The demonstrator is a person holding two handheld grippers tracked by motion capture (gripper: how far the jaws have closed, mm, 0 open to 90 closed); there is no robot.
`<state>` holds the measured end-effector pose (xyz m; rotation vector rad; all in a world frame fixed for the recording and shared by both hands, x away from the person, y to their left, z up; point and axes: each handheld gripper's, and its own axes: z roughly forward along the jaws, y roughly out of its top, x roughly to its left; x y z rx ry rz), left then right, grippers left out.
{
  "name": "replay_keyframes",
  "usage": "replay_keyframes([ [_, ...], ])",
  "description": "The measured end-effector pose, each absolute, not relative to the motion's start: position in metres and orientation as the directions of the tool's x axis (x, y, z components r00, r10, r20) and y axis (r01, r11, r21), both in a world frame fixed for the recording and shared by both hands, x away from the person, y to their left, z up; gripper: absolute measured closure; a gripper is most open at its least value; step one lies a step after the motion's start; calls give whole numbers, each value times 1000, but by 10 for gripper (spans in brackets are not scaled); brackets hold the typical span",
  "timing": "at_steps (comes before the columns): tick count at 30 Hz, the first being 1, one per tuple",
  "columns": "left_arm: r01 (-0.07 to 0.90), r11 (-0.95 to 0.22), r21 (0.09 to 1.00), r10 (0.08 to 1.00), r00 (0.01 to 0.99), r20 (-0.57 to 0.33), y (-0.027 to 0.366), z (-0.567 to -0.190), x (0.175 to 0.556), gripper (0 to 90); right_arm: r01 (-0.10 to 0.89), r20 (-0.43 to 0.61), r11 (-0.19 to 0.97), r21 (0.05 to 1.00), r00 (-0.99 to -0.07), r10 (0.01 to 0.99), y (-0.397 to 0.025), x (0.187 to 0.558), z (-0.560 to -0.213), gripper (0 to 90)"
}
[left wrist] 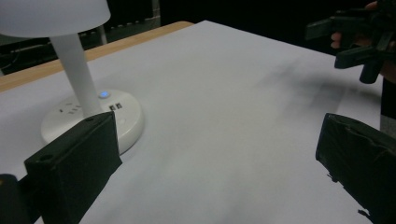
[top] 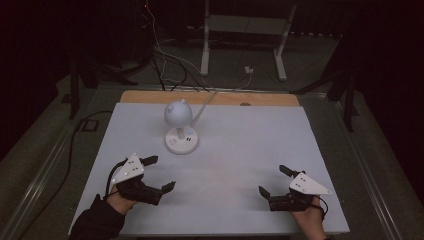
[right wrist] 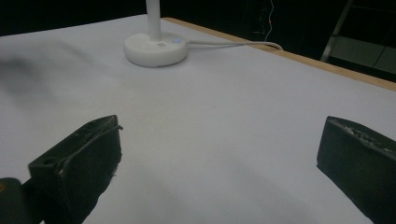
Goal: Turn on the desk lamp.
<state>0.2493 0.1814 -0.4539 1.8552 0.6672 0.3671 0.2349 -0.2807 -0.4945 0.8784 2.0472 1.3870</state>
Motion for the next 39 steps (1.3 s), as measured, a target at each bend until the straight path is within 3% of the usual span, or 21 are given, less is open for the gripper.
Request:
replay_keyframes([
  [39, 277, -298, 914, 645, 764, -21, 136, -457, 295, 3, 232, -40, 255, 939, -663, 748, -282, 235, -495, 0],
])
